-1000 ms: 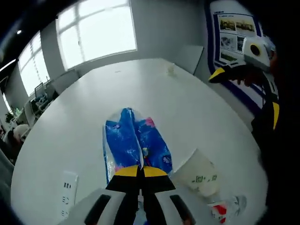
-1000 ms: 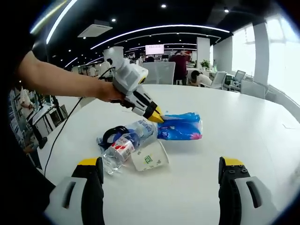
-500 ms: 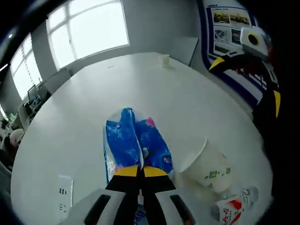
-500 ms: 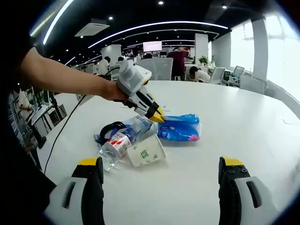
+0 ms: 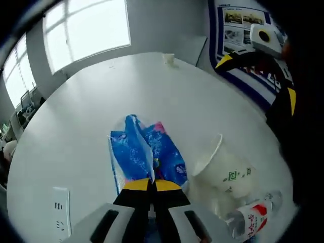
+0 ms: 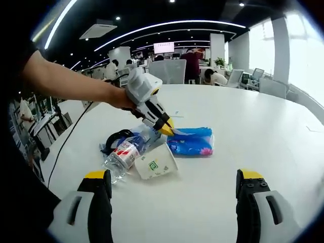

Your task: Arrange the tabletop items into an orderly group along one side of the table until the central work area is clear of visible clutter.

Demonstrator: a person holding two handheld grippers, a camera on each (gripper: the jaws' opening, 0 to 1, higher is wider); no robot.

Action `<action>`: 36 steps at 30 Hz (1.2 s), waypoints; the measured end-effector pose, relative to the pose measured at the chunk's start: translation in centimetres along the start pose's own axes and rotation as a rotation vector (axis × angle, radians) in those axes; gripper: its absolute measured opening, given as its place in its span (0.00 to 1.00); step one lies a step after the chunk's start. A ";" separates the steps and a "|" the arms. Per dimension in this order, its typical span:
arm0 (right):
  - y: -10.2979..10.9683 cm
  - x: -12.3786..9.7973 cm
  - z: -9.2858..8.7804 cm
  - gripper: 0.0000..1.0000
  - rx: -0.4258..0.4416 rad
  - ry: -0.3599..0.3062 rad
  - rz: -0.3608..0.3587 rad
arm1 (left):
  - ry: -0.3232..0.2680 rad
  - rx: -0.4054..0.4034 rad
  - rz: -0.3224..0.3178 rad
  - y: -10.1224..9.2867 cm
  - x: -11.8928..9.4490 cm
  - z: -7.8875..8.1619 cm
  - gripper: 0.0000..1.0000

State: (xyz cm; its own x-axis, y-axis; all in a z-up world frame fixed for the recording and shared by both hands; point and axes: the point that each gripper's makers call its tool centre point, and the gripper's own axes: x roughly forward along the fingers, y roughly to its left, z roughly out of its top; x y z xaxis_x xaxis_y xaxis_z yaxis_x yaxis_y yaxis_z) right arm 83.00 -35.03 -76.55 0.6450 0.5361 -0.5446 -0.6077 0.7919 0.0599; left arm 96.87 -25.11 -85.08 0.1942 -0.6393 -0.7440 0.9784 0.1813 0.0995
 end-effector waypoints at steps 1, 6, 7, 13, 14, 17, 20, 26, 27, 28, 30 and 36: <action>0.0 0.0 0.0 1.00 0.000 0.001 0.001 | -0.001 -0.002 -0.002 0.0 0.0 0.0 0.01; 0.3 0.2 0.0 1.00 0.000 0.003 0.009 | -0.023 0.008 0.014 0.4 -0.5 0.6 0.08; 0.3 0.2 0.0 1.00 0.000 0.002 0.010 | -0.023 0.012 0.020 0.5 -0.5 0.6 0.09; 0.3 0.2 0.0 1.00 0.002 -0.002 0.012 | -0.029 0.004 0.042 1.0 -1.0 0.8 0.16; 0.3 0.2 0.1 1.00 0.001 -0.002 0.012 | -0.030 0.003 0.044 1.1 -1.1 0.8 0.17; 0.3 0.2 0.1 1.00 0.002 -0.006 0.014 | -0.030 -0.026 0.069 1.5 -1.6 1.0 0.21; 0.3 0.2 0.2 1.00 0.004 -0.009 0.016 | -0.031 -0.054 0.091 1.7 -2.2 1.1 0.24; 0.7 0.3 0.3 1.00 0.005 -0.021 0.030 | -0.016 -0.102 0.134 2.1 -3.5 1.0 0.30; 0.8 0.3 0.2 1.00 0.003 -0.020 0.033 | -0.012 -0.142 0.145 2.2 -3.9 0.9 0.31; 0.8 0.3 0.2 1.00 0.003 -0.021 0.034 | -0.013 -0.167 0.158 2.3 -4.2 0.9 0.31; 0.9 0.3 0.3 1.00 0.005 -0.024 0.037 | -0.011 -0.211 0.178 2.3 -4.9 0.8 0.33; 1.2 0.3 0.3 1.00 0.002 -0.031 0.049 | 0.021 -0.338 0.198 1.0 -6.3 0.0 0.37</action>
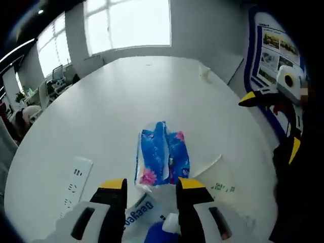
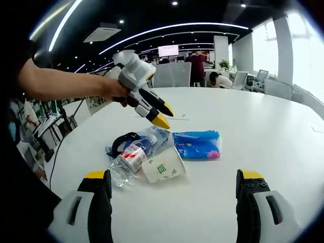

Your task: Arrange the tabletop items into an orderly group along one side of the table until the central work area is clear of visible clutter.

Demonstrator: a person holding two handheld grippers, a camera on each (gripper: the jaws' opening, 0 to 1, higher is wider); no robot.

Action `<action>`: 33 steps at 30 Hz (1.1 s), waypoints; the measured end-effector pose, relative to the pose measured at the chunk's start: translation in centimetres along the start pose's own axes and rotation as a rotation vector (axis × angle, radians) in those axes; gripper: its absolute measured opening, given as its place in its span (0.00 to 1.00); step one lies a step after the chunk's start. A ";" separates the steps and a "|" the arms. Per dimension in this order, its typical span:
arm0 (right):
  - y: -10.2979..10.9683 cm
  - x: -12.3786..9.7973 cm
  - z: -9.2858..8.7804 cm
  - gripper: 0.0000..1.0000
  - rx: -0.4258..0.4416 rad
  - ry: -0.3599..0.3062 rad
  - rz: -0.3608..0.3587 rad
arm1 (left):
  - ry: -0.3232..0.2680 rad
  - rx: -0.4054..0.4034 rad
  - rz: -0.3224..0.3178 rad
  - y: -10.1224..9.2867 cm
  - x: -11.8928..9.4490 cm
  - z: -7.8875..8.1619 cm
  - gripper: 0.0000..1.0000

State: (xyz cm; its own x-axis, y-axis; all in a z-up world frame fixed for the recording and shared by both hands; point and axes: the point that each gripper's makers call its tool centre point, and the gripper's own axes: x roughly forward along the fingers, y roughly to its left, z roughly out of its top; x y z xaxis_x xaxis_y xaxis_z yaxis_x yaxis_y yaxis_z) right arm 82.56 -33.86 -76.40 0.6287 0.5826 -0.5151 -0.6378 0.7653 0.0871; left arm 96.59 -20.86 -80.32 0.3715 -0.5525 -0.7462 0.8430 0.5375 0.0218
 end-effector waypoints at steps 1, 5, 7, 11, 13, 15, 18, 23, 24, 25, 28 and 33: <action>0.0 0.0 0.0 1.00 -0.001 -0.001 0.002 | 0.009 -0.008 0.007 -0.1 -0.2 -0.3 0.37; 0.2 -0.2 0.0 1.00 -0.003 -0.006 0.008 | 0.033 -0.083 0.032 -0.7 -1.1 -1.5 0.35; 0.2 -0.3 -0.1 1.00 -0.004 -0.005 0.010 | 0.042 -0.107 0.043 -0.9 -1.4 -2.1 0.35; 0.3 -0.4 -0.2 1.00 0.000 -0.010 0.015 | 0.060 -0.217 0.096 -0.9 -2.0 -3.3 0.33; 0.2 -0.5 -0.3 1.00 0.007 -0.013 0.013 | 0.063 -0.282 0.101 -1.5 -2.3 -3.7 0.32; 0.3 -0.5 -0.3 1.00 0.017 -0.016 0.014 | 0.071 -0.319 0.120 -1.7 -2.5 -4.2 0.32; 0.3 -0.5 -0.2 1.00 0.021 -0.018 0.016 | 0.074 -0.373 0.144 -2.0 -2.8 -4.7 0.32; 0.6 -0.4 0.2 1.00 0.012 -0.028 0.029 | 0.089 -0.500 0.135 -3.1 -3.0 -5.4 0.29; 0.7 -0.4 0.3 1.00 0.010 -0.029 0.032 | 0.087 -0.514 0.128 -3.2 -3.0 -5.5 0.29; 0.8 -0.4 0.4 1.00 0.009 -0.032 0.034 | 0.083 -0.526 0.127 -3.3 -2.9 -5.5 0.29; 1.0 -0.5 0.6 1.00 0.010 -0.039 0.040 | 0.095 -0.563 0.130 -3.8 -3.1 -5.7 0.28; 1.4 -0.5 0.5 0.99 0.015 -0.043 0.047 | 0.091 -0.631 0.127 -4.2 -3.0 -5.9 0.25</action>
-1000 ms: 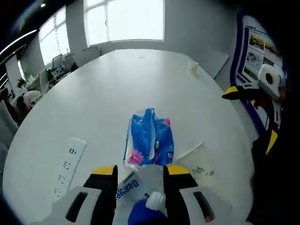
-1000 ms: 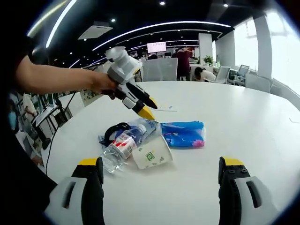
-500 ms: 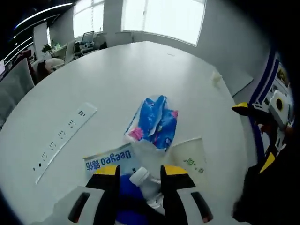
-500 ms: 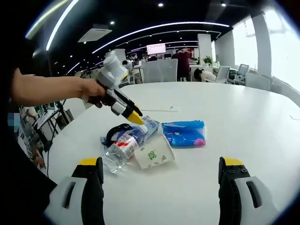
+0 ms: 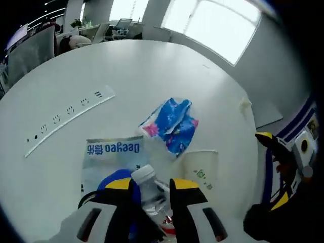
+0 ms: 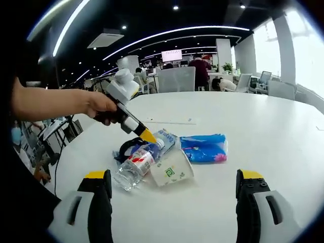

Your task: Arrange the tabletop items into an orderly group along one side of the table until the central work area is clear of visible clutter.

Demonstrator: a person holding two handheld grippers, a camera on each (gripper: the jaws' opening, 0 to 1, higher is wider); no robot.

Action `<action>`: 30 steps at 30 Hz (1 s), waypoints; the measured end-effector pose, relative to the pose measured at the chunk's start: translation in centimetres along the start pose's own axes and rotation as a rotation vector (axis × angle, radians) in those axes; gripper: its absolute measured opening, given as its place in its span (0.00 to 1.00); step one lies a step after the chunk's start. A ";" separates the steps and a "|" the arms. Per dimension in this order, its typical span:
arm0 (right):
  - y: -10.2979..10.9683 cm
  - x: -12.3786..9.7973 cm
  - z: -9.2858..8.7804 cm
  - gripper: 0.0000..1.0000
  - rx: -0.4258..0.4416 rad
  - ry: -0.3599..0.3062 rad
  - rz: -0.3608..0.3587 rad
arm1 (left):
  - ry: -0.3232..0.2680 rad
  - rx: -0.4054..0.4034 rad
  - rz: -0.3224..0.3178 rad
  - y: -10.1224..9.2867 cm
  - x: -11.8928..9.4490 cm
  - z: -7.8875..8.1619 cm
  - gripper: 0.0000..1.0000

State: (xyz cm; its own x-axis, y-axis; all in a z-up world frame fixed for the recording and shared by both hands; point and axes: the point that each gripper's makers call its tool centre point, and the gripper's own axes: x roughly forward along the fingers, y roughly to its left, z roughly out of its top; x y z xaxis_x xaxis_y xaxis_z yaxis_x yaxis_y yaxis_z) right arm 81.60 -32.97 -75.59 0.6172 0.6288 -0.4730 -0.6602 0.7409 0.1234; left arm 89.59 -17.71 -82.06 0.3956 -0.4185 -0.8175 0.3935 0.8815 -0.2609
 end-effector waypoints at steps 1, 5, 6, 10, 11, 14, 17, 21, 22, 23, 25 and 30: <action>0.0 0.0 0.0 0.99 0.000 0.000 0.000 | 0.000 -0.005 0.000 0.1 0.1 0.0 0.24; 0.2 -0.1 -0.4 0.99 0.007 0.005 0.003 | -0.003 -0.063 0.004 0.3 0.5 0.1 0.24; 0.2 -0.1 -0.5 0.99 0.008 0.007 0.003 | -0.002 -0.072 0.002 0.4 0.7 0.1 0.24; 0.1 0.0 -0.7 0.99 0.014 0.011 0.003 | 0.003 -0.115 -0.017 0.7 1.5 0.1 0.24; 0.1 0.0 -0.8 0.99 0.016 0.013 0.003 | 0.006 -0.116 -0.014 1.1 1.8 0.1 0.24; 0.0 0.2 -0.6 0.99 0.018 0.011 0.002 | 0.016 -0.143 -0.025 1.6 2.6 0.0 0.24; -0.1 0.2 -0.5 0.99 0.018 0.008 -0.003 | 0.024 -0.154 -0.025 2.2 3.2 -0.2 0.25; -0.2 0.3 -0.7 0.99 0.018 0.015 -0.007 | 0.021 -0.195 -0.053 2.4 3.8 -0.1 0.25; -0.3 0.3 -0.8 0.99 0.022 0.018 -0.007 | 0.020 -0.200 -0.055 2.4 3.9 0.0 0.25; -0.3 0.4 -0.8 0.99 0.024 0.019 -0.009 | 0.021 -0.201 -0.057 2.3 4.0 0.0 0.24; -0.4 0.4 -0.9 0.98 0.028 0.021 -0.011 | 0.019 -0.200 -0.061 2.3 4.2 0.0 0.23; -0.5 0.3 -0.8 0.98 0.038 0.009 -0.019 | 0.010 -0.182 -0.077 2.2 4.3 0.0 0.24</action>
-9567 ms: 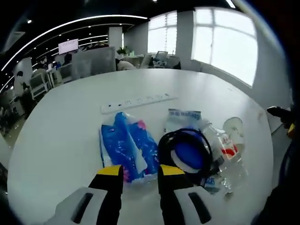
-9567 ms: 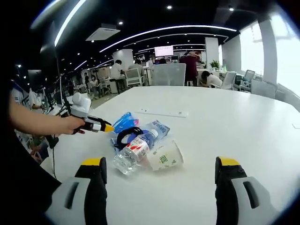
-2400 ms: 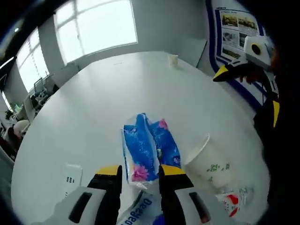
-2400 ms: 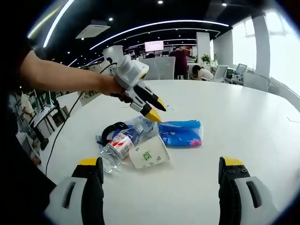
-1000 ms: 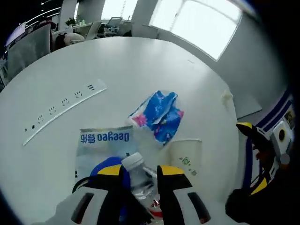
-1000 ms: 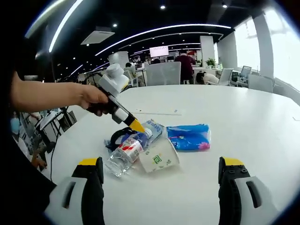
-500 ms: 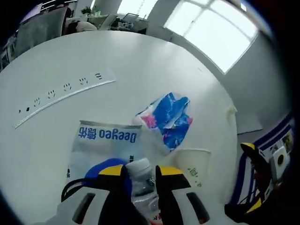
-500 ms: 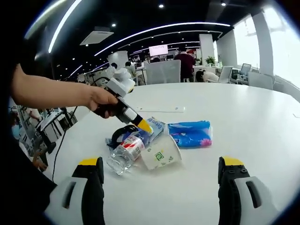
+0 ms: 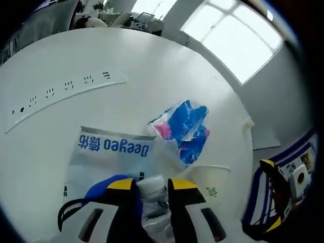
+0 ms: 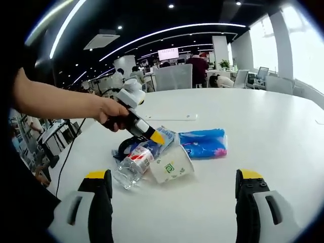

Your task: Arrange the tabletop items into an orderly group along one side of the table until the central work area is clear of visible clutter.

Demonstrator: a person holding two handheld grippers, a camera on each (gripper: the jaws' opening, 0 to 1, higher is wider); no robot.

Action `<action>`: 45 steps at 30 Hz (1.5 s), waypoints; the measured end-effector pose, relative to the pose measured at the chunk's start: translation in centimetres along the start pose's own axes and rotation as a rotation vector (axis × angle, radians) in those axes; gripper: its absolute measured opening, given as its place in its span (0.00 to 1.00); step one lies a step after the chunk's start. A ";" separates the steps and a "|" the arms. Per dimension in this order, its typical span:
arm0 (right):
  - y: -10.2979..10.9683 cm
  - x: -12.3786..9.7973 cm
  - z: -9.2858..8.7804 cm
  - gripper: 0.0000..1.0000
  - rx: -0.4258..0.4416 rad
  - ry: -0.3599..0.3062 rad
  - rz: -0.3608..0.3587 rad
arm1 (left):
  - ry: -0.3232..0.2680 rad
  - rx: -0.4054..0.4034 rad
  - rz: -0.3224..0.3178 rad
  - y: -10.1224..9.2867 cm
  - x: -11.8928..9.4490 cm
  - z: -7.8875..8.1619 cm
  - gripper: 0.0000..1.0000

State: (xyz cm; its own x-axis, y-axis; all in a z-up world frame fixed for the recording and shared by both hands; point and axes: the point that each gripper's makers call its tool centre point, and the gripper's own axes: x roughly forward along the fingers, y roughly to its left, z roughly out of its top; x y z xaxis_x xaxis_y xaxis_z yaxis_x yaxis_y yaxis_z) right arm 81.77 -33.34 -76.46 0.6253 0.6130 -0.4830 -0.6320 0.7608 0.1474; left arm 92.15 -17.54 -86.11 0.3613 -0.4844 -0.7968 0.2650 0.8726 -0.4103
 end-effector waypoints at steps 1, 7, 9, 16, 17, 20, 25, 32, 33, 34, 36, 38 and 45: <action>0.0 0.0 0.0 0.98 0.000 -0.001 0.001 | -0.001 -0.001 -0.002 0.0 0.0 0.0 0.24; 0.0 0.0 0.0 0.98 0.001 -0.001 0.000 | -0.005 -0.004 -0.007 -0.2 0.0 -0.1 0.23; 0.0 -0.1 -0.1 0.98 -0.001 0.002 -0.002 | -0.002 -0.020 -0.002 -0.4 0.0 -0.3 0.23; -0.3 -0.2 -0.3 0.98 0.002 0.003 -0.009 | 0.005 -0.051 0.012 -0.2 0.0 -0.3 0.22; -0.4 -0.2 -0.2 0.99 -0.001 -0.002 -0.017 | 0.005 -0.049 0.018 -0.2 0.0 -0.3 0.21; -0.6 -0.4 0.2 1.00 -0.016 -0.021 -0.028 | 0.006 -0.055 0.020 -0.3 -0.2 -0.3 0.21; -0.5 -0.4 0.5 1.00 -0.028 -0.031 -0.020 | 0.005 -0.087 0.022 -0.2 -0.3 -0.3 0.21; -0.4 -0.5 0.2 1.00 -0.017 -0.036 -0.014 | -0.004 -0.080 0.023 -0.4 -0.9 0.0 0.20; -0.3 -0.5 0.1 1.00 -0.015 -0.035 -0.012 | -0.005 -0.078 0.024 -0.5 -1.0 0.0 0.20; -0.3 -0.6 0.1 1.00 -0.015 -0.033 -0.010 | -0.008 -0.076 0.024 -0.6 -1.1 0.1 0.20; -0.2 -0.6 0.1 1.00 -0.017 -0.036 -0.008 | -0.014 -0.074 0.024 -0.8 -1.4 0.1 0.20; -0.2 -0.6 0.1 1.00 -0.016 -0.037 -0.007 | -0.019 -0.065 0.023 -1.3 -1.8 0.2 0.20; -0.1 -1.1 0.3 1.00 -0.027 -0.047 0.000 | -0.037 -0.026 0.035 -2.3 -3.1 0.5 0.20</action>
State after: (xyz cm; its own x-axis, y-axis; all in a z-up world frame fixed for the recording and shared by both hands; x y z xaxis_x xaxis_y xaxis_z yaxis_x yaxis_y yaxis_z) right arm 81.24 -34.01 -75.64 0.6462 0.6225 -0.4415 -0.6433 0.7555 0.1237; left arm 90.83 -18.07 -82.49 0.4027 -0.4553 -0.7941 0.2283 0.8900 -0.3946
